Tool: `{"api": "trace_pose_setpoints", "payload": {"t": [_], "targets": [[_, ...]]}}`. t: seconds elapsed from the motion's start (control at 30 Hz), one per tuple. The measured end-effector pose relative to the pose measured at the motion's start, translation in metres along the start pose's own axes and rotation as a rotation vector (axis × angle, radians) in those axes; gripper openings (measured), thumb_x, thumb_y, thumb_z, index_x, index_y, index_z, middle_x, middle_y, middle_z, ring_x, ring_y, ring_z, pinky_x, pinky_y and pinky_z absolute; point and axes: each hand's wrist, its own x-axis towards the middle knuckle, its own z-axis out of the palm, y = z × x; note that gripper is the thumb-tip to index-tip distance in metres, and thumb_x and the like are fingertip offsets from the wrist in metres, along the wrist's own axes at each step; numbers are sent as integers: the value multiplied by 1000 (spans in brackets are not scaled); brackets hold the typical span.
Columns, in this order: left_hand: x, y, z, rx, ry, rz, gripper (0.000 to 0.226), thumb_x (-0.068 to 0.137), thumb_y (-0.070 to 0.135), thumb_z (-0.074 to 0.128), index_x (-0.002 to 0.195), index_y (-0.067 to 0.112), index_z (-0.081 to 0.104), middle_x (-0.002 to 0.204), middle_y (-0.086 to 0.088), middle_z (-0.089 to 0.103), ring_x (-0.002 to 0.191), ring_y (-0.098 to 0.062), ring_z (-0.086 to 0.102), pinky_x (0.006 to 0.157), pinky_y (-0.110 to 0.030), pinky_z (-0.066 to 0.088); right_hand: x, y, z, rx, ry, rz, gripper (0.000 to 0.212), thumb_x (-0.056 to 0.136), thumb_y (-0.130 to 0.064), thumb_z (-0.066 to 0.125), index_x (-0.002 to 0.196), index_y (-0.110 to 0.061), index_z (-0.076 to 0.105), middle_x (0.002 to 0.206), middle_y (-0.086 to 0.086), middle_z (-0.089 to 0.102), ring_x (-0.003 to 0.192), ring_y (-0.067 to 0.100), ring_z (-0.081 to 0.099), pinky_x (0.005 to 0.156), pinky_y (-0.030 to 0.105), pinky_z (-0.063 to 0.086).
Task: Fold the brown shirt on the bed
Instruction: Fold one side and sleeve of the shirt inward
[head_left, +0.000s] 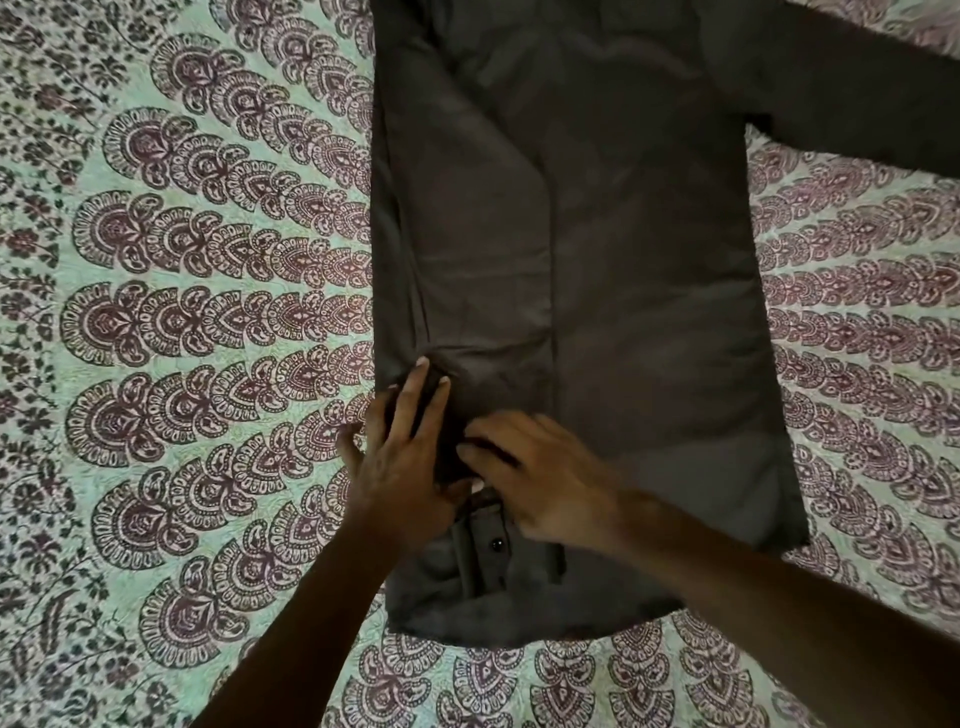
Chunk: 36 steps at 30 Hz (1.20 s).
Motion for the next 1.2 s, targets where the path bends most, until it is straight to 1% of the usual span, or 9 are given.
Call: {"api": "trace_pose_setpoints", "payload": {"t": [0.1,0.2,0.37,0.5,0.63,0.73,0.87,1.0,1.2], "targets": [[3,-7,5,56,17,13,112,67,84,60,160,32,25,172,11,5,151,-28,20,105,-63,32,37,46,8,-86,-143,-61,57,98,-34,54,149,-9,47,156,15,43,143,34,42,106,46,44],[7,-10,4,70,-24,23,117,63,90,52,161,36,18,172,14,0,154,-27,14,107,-63,29,76,95,-4,-268,-197,-43,67,104,-58,31,160,-21,29,168,4,24,152,24,28,113,45,32],[29,-10,-15,22,85,63,96,67,78,62,150,34,42,164,10,25,149,-26,26,108,-60,27,114,126,-23,-297,-132,308,74,99,-67,28,154,-19,41,164,10,31,148,30,33,107,51,37],[91,-18,-42,67,264,85,78,88,67,52,154,27,38,167,6,24,154,-22,23,112,-60,27,132,129,-29,-310,-38,157,54,105,-45,35,146,-14,50,157,11,42,142,32,41,104,49,39],[145,-39,-49,198,173,150,86,90,75,39,161,29,24,172,4,11,158,-21,14,114,-63,23,174,158,-38,-318,-57,2,53,105,-35,33,156,-20,36,166,1,30,153,21,27,111,40,29],[153,-46,-45,251,138,163,88,89,78,35,163,32,18,173,6,4,159,-19,12,114,-66,19,214,190,-40,-385,-121,44,59,105,-49,29,161,-34,20,170,-7,16,158,18,12,118,49,23],[155,-47,-46,229,121,172,91,88,77,39,163,31,16,173,5,1,159,-20,10,115,-64,20,267,230,-51,-402,-139,230,75,93,-77,15,159,-42,21,171,-8,12,158,24,9,118,67,11],[158,-49,-49,198,108,192,93,86,77,44,163,30,21,173,4,5,159,-22,13,116,-62,22,311,259,-69,-476,-71,354,78,90,-84,10,158,-47,21,172,-6,8,159,27,2,117,72,-1],[161,-52,-49,150,125,208,91,84,75,49,161,30,29,173,3,10,158,-22,17,113,-62,27,336,251,-71,-425,139,456,83,99,-74,21,162,-21,20,172,5,-1,159,28,-2,118,67,1]]}}
